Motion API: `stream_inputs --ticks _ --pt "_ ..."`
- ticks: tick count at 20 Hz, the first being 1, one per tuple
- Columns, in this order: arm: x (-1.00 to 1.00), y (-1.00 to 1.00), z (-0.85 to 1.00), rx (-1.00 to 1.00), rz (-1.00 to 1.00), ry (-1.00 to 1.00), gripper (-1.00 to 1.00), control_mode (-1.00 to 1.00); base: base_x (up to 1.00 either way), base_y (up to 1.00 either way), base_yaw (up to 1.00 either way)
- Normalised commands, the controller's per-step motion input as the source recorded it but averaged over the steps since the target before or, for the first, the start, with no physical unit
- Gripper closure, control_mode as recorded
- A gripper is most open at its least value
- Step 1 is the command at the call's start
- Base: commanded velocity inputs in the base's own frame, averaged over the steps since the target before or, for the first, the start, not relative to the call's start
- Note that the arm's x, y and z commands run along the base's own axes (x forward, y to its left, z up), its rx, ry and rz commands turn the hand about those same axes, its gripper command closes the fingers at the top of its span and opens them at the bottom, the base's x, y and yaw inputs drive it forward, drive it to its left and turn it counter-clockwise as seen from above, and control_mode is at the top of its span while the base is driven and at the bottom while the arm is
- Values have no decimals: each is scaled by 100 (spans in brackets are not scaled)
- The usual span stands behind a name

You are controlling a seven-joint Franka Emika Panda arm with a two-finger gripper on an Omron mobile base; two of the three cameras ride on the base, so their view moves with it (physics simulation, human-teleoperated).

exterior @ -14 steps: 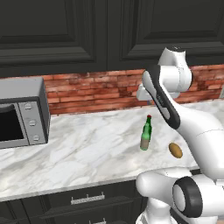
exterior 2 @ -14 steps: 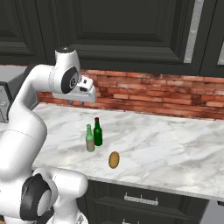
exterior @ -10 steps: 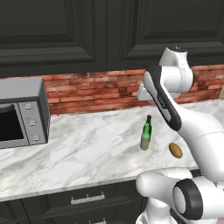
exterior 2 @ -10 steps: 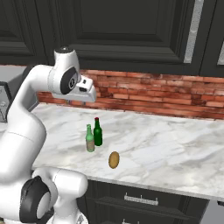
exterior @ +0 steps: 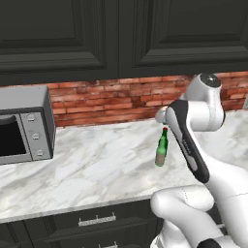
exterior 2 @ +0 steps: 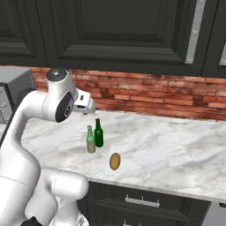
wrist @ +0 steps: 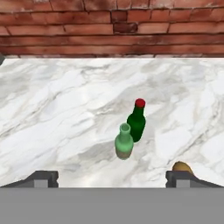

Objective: Place the beers on the top shelf of the fridge to keep them out of children's reach, and place the potato on lower shelves for easy access.

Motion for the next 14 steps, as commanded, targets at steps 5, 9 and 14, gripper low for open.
stream_inputs --ticks 5,9,14 --pt "-8 0 -9 0 0 -4 -100 -100 0 0 0" --pt "-11 1 -14 0 -1 -3 -100 -100 0 0 0" --pt "-4 11 -20 0 -17 -1 -100 -100 0 0 0"
